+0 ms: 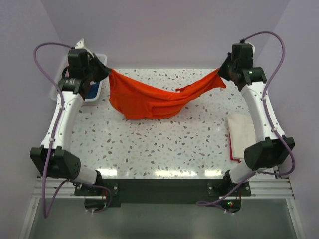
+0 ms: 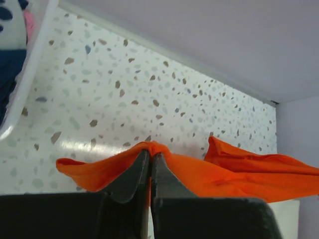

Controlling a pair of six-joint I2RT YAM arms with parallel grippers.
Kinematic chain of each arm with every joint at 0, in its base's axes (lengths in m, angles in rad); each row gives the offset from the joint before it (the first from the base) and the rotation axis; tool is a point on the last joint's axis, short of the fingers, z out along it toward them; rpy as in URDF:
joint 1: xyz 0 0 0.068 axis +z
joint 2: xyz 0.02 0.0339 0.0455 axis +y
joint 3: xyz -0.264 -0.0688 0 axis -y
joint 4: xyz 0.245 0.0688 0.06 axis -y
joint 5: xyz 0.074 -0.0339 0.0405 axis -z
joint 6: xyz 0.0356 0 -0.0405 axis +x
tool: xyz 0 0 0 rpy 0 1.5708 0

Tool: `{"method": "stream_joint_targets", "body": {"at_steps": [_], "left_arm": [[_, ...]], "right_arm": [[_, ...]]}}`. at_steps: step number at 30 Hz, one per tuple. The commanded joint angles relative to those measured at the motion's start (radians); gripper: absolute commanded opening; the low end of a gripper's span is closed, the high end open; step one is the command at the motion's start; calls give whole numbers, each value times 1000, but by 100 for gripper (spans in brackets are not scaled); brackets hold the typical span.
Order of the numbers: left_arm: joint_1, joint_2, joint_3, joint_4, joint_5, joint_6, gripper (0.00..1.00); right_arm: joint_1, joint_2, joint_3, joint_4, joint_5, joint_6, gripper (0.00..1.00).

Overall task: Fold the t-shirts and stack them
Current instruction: Flatten the tshirt out

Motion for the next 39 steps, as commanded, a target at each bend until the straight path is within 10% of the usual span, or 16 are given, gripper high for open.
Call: {"method": "stream_joint_targets", "body": {"at_steps": [1,8,21,31,39], "left_arm": [[28,86,316,36,73,-18,0],[97,220,707,-129,133,-16,0],[172,-84,-274,161,215,-84,0],[171,171,-258,249,284,-64,0],[168,197,-301,276,270,-29,55]], "right_arm": [[-70,46,209,-30,-112,21,0],[-206,117,385,-124,-273,59,0],[-248,16,-451,179,-359,55,0],[-248,271,-296,140,-373,13,0],[-246,237,-370,183,-350,-8,48]]}}
